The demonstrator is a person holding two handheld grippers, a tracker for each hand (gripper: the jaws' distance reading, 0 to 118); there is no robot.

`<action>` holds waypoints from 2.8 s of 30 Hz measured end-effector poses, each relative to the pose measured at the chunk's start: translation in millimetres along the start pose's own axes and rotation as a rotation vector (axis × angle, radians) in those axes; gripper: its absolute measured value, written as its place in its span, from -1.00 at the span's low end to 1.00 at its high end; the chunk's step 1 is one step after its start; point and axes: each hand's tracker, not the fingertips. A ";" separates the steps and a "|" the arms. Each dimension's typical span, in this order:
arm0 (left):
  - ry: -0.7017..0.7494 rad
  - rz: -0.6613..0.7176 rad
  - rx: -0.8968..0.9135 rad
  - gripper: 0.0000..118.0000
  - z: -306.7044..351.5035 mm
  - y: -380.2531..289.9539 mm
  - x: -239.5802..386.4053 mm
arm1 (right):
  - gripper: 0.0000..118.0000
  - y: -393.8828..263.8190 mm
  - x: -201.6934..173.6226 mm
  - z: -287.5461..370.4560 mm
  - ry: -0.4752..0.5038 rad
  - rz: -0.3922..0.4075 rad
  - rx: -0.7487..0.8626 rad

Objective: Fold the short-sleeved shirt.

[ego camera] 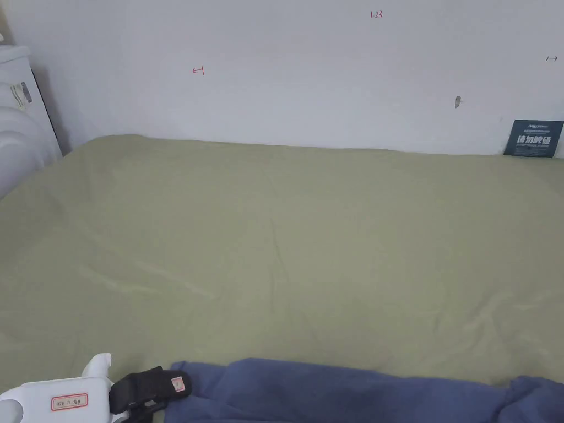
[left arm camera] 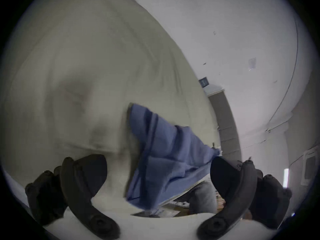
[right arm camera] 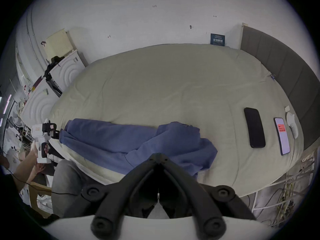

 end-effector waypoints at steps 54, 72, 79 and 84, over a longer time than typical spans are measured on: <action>-0.020 -0.225 -0.325 -1.00 -240.2 -140.0 180.0 | -1.00 -19.6 18.3 12.1 0.057 -0.026 0.034; -0.122 -0.156 -0.208 0.86 -159.9 -78.3 154.4 | -1.00 -20.6 18.8 2.8 0.064 0.001 0.007; -0.045 -0.101 -0.254 0.93 -158.0 -64.8 117.9 | -1.00 -22.2 15.6 3.3 0.062 -0.002 -0.003; -0.061 -0.159 -0.220 0.89 -185.6 -73.3 136.9 | -1.00 -24.7 14.9 -1.3 0.067 -0.011 -0.016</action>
